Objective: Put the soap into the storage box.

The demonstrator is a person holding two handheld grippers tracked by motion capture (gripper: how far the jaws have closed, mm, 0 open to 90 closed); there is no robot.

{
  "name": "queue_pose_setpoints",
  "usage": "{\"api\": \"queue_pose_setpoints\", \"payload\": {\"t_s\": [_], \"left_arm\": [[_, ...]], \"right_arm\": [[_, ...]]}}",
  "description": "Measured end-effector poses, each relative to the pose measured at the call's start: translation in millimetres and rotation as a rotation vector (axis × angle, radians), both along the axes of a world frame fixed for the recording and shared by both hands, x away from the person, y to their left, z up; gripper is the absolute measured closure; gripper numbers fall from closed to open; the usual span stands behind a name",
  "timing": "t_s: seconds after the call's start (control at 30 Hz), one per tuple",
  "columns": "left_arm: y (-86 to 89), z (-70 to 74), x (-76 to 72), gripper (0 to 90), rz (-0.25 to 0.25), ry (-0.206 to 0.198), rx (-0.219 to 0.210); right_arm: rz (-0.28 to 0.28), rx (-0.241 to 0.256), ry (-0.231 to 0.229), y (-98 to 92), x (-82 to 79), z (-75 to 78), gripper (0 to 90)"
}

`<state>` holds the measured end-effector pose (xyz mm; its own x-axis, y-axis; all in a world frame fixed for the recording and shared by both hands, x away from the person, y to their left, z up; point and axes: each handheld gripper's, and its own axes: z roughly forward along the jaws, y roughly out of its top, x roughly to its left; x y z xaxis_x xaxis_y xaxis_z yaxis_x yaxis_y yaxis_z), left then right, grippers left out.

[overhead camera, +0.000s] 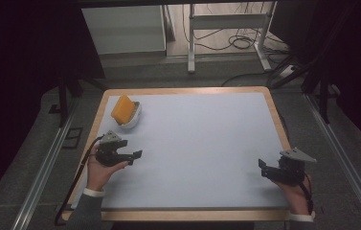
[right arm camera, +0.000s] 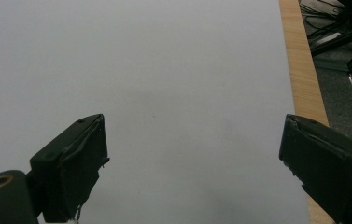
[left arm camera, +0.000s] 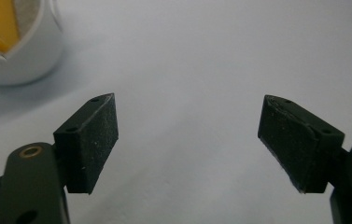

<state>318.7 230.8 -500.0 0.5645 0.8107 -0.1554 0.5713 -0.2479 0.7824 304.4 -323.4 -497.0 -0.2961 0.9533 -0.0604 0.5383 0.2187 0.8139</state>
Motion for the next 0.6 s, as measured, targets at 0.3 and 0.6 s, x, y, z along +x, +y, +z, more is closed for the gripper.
{"api": "queue_pose_setpoints", "payload": {"t_s": [0.3,0.6], "left_arm": [[-1.3,-2.3,-4.1,20.3,-0.003,0.017,-0.054],[-0.3,-2.4,-3.8,19.1,-0.011,0.033,-0.093]], "right_arm": [[0.001,-0.006,-0.005,2.1,-0.3,0.3,7.8],[0.000,-0.008,-0.006,1.9,0.8,-0.8,7.8]]}}
